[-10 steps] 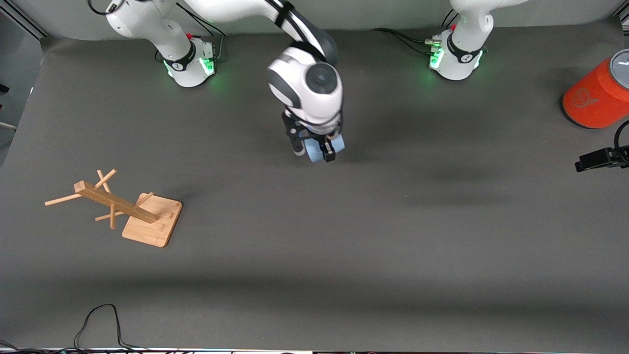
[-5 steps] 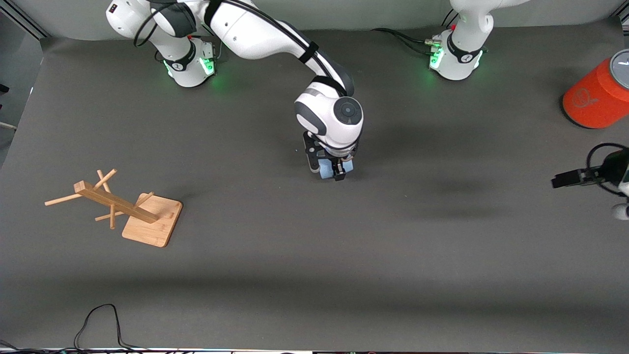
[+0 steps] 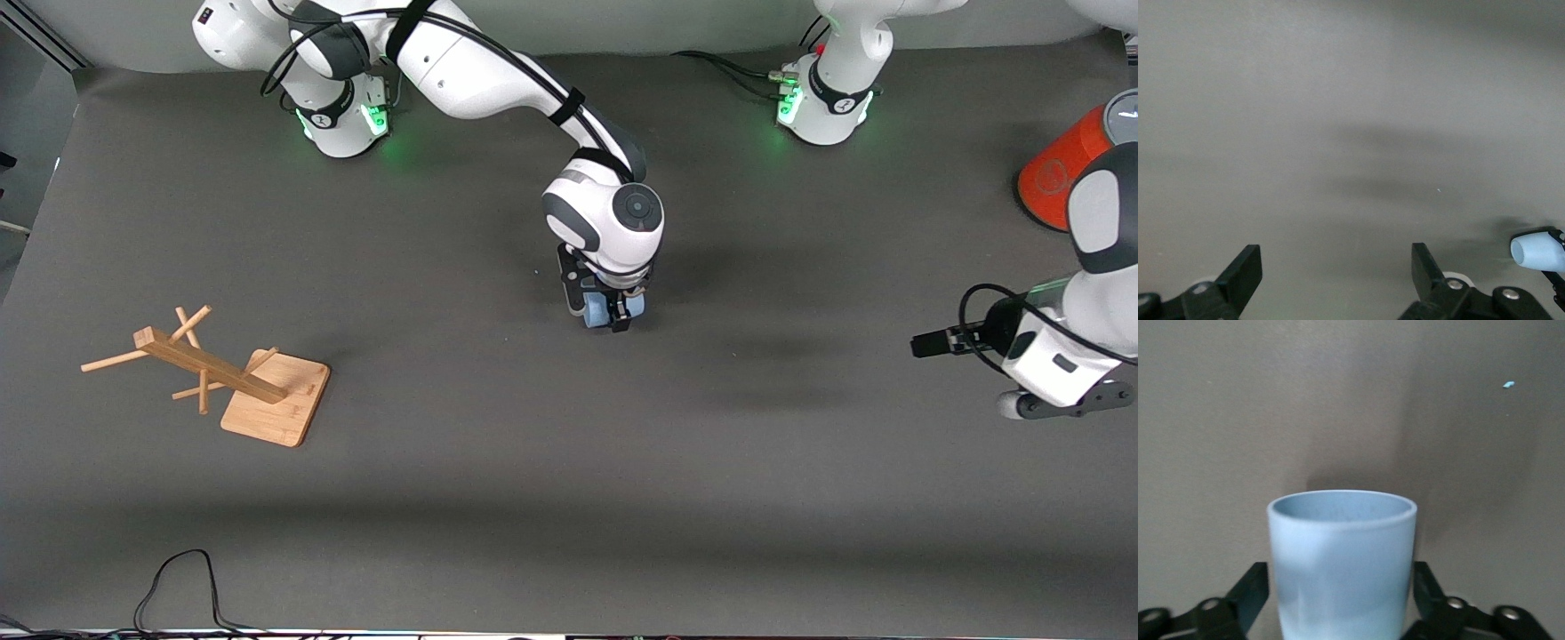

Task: Rotate and upright cup with both arms
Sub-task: 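Set the cup on its side, release, and withdraw the right gripper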

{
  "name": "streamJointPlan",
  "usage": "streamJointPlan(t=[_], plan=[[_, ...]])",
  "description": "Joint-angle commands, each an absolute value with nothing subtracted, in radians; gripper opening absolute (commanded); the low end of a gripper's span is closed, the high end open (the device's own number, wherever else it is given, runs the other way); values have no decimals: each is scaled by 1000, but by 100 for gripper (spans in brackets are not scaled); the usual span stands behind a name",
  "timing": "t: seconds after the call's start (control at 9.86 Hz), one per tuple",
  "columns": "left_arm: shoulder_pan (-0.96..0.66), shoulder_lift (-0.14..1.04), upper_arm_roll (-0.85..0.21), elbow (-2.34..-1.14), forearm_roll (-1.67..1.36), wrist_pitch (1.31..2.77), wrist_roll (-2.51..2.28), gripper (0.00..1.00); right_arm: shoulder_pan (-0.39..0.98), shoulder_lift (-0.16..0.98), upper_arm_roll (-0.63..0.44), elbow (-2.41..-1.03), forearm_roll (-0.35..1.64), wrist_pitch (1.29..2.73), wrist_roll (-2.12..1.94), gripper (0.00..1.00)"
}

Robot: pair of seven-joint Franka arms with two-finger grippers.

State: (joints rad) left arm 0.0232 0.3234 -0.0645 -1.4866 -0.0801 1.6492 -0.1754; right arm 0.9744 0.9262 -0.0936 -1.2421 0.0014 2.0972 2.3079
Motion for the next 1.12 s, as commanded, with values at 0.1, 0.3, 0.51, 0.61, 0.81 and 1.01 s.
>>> streamJointPlan(t=[0.1,0.3,0.51,0.61,0.81,1.01], plan=[[5,330,-52,-1497,-193,1661,-192,100,916,795,-97,-1227,-2,1963,2254,100],[-76,344,-51,-1499,-216,1684,-326,100,849,673,-97,-1242,56,1851,2057,100],[-185,400,-51,-1491,-210,1774,-652,100,737,527,-97,-1288,72,1723,1819,100],[-243,443,-51,-1485,-203,1828,-792,100,680,471,-97,-1298,77,1666,1704,100],[-345,575,-51,-1422,-204,1903,-1072,100,576,385,-101,-1293,86,1550,1474,100],[-426,731,-51,-1278,-163,1907,-1306,100,467,300,-110,-1298,86,1453,1173,100]])
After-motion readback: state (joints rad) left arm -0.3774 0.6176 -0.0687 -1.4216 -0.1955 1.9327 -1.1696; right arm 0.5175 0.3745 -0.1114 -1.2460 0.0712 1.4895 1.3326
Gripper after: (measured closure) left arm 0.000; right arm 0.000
